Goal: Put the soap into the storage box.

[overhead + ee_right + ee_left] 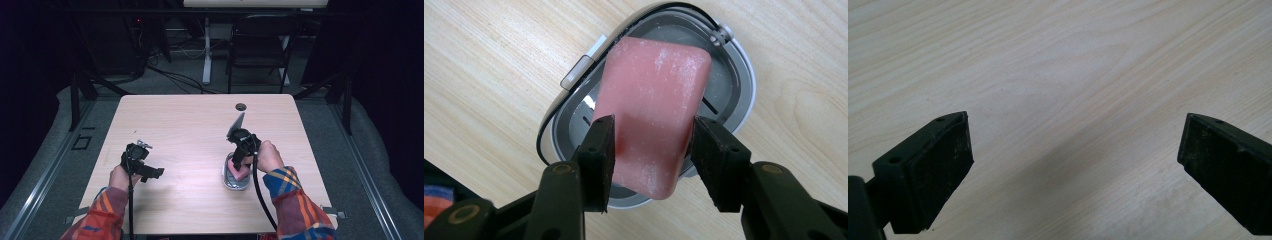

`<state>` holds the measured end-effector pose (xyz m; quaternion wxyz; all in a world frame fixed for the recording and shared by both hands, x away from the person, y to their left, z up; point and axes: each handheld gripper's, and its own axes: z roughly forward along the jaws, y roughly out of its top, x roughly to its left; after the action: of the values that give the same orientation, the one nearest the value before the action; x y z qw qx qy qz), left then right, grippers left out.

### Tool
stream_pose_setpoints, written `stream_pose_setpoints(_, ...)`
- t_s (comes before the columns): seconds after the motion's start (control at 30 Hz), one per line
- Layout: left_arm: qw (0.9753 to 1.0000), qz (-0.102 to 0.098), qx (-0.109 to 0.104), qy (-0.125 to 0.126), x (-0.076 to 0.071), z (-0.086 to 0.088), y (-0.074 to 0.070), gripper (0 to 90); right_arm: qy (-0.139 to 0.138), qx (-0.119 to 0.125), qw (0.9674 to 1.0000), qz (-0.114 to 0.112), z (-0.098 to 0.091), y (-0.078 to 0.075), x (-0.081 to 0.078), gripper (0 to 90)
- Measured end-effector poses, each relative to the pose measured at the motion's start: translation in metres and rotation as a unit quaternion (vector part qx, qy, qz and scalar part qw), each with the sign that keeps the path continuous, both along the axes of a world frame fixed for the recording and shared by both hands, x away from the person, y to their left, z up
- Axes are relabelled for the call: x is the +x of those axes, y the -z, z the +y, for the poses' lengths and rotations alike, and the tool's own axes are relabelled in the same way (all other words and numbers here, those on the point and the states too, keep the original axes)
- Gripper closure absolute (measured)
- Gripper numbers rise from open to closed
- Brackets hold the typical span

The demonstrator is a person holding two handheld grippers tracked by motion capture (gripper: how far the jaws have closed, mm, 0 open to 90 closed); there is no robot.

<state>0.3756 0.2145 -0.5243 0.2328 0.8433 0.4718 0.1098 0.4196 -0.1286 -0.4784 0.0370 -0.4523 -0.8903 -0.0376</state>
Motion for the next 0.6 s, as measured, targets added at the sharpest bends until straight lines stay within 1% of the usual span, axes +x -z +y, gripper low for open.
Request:
stream_pose_setpoints(0.07, 1.0, 0.0, 0.002, 0.0, 0.0, 0.0, 0.0, 1.7, 0.001, 0.008, 1.0, -0.002, 0.0, 0.0, -0.001, 53.2)
stream_pose_setpoints(0.1, 1.0, 0.0, 0.002, 0.0, 0.0, 0.0, 0.0, 1.8, 0.008, 0.019, 0.9998, -0.005, 0.0, 0.0, -0.002, 51.9)
stream_pose_setpoints(0.13, 1.0, 0.0, 0.001, 0.0, 0.0, 0.0, 0.0, 1.8, -0.001, 0.014, 0.9999, 0.0, 0.0, -0.001, -0.002, 50.7)
stream_pose_setpoints(0.17, 1.0, 0.0, 0.001, 0.0, 0.0, 0.0, 0.0, 1.8, -0.002, 0.017, 0.9999, 0.0, 0.0, -0.001, -0.002, 50.5)
stream_pose_setpoints(0.23, 1.0, 0.001, 0.002, 0.001, 0.0, 0.0, 0.0, 1.8, -0.004, 0.015, 0.9999, 0.0, -0.001, -0.002, -0.003, 49.6)
stream_pose_setpoints(0.27, 1.0, 0.001, 0.002, 0.001, 0.0, 0.0, 0.0, 1.8, 0.004, 0.022, 0.9997, -0.012, -0.001, 0.0, -0.004, 49.6)
stream_pose_setpoints(0.3, 1.0, 0.001, 0.001, 0.001, 0.0, 0.0, 0.0, 1.8, 0.003, 0.017, 0.9998, -0.011, -0.002, -0.002, -0.004, 49.4)
stream_pose_setpoints(0.33, 1.0, 0.001, 0.002, 0.001, 0.0, 0.0, 0.0, 1.8, 0.006, 0.02, 0.9996, -0.019, -0.004, -0.002, -0.004, 49.0)
stream_pose_setpoints(0.37, 1.0, 0.001, 0.002, 0.001, 0.0, 0.0, 0.0, 1.8, 0.006, 0.02, 0.9996, -0.019, -0.004, -0.002, -0.004, 49.0)
stream_pose_setpoints(0.4, 1.0, 0.0, 0.001, 0.002, 0.0, 0.0, 0.0, 1.7, 0.007, 0.021, 0.9994, -0.026, -0.006, -0.004, -0.005, 46.9)
stream_pose_setpoints(0.47, 1.0, 0.001, -0.001, 0.002, 0.0, 0.0, 0.0, 1.7, 0.0, 0.017, 0.9993, -0.033, -0.011, -0.007, -0.005, 44.8)
stream_pose_setpoints(0.5, 1.0, 0.002, -0.001, 0.003, 0.0, 0.0, 0.0, 1.7, 0.004, 0.019, 0.9991, -0.038, -0.012, -0.007, -0.006, 43.9)
stream_pose_setpoints(0.53, 1.0, 0.002, -0.001, 0.003, 0.0, 0.0, 0.0, 1.7, 0.002, 0.017, 0.999, -0.04, -0.014, -0.009, -0.006, 42.0)
stream_pose_setpoints(0.6, 1.0, 0.001, -0.002, 0.002, 0.0, 0.0, 0.0, 1.6, 0.006, 0.021, 0.9984, -0.052, -0.018, -0.011, -0.008, 38.1)
